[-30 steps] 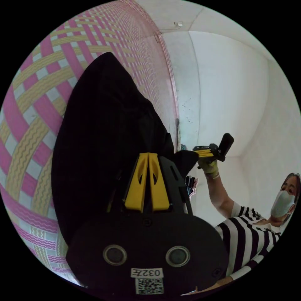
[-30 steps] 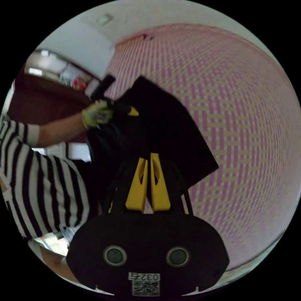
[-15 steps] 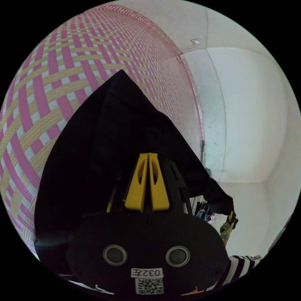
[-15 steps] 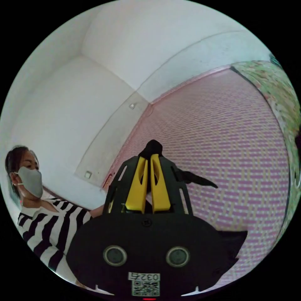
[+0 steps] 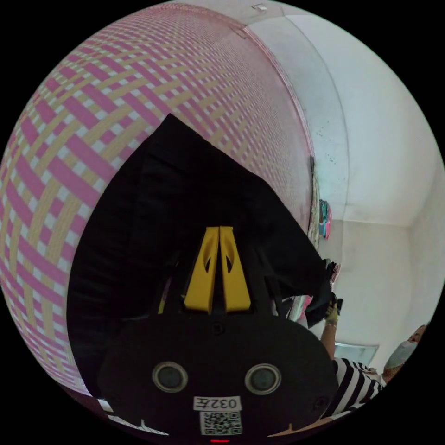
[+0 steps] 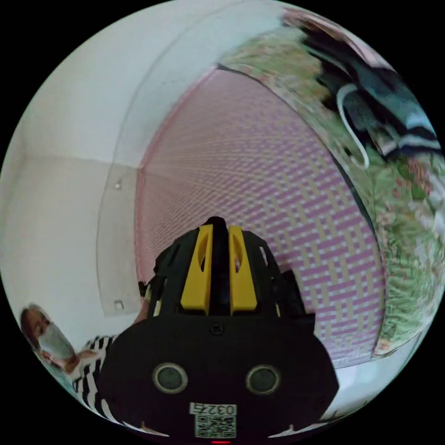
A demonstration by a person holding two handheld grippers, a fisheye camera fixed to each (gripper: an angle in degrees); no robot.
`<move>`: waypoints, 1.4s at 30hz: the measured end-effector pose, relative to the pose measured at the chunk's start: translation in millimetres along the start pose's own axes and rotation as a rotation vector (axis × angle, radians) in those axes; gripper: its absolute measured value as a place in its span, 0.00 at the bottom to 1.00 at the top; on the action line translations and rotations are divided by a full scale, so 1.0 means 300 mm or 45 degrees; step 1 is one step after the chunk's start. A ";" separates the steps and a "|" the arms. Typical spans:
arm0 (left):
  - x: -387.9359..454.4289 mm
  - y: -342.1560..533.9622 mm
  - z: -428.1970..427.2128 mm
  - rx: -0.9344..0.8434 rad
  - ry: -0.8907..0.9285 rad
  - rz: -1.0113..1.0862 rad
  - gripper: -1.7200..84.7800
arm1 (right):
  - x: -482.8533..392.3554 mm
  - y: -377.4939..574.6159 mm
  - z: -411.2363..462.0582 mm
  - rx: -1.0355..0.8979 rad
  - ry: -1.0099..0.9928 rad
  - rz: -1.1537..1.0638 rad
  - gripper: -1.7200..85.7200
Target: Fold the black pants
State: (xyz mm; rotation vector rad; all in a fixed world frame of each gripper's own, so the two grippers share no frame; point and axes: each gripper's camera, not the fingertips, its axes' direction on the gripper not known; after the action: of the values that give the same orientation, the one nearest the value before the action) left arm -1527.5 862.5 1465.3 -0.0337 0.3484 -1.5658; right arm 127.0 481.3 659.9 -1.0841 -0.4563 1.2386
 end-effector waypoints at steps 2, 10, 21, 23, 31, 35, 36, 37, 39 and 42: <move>0.052 -0.013 0.023 -0.014 0.002 0.052 0.01 | 0.069 -0.011 -0.007 0.091 -0.017 0.072 0.11; -0.020 0.066 -0.105 0.215 -0.037 -0.035 0.01 | 0.073 0.083 -0.036 0.004 0.087 0.011 0.11; -0.091 0.112 -0.097 0.252 -0.067 -0.179 0.01 | 0.031 0.062 -0.146 -0.146 0.104 0.048 0.11; -0.081 0.115 -0.091 0.253 -0.077 -0.175 0.01 | 0.033 0.063 -0.181 -0.169 0.062 0.064 0.11; -0.051 0.121 -0.067 0.276 -0.074 -0.188 0.01 | 0.011 0.112 -0.346 -0.252 -0.097 0.080 0.11; -0.041 0.132 -0.066 0.307 -0.066 -0.203 0.01 | -0.013 0.144 -0.432 -0.240 -0.054 0.070 0.11; -0.041 0.136 -0.065 0.309 -0.054 -0.207 0.01 | -0.011 0.156 -0.451 -0.255 -0.088 0.078 0.11; -0.041 0.140 -0.066 0.313 -0.047 -0.211 0.01 | -0.015 0.169 -0.462 -0.288 -0.128 0.075 0.11; -0.041 0.150 -0.070 0.323 -0.040 -0.214 0.01 | -0.031 0.190 -0.479 -0.330 -0.145 0.056 0.10; -0.041 0.168 -0.075 0.334 -0.024 -0.216 0.01 | -0.050 0.228 -0.515 -0.374 -0.194 0.050 0.09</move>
State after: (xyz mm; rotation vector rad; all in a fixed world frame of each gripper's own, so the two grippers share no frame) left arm -1483.4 879.8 1434.2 0.1284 0.1251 -1.7676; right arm 208.1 400.7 534.5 -1.2545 -0.7546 1.3213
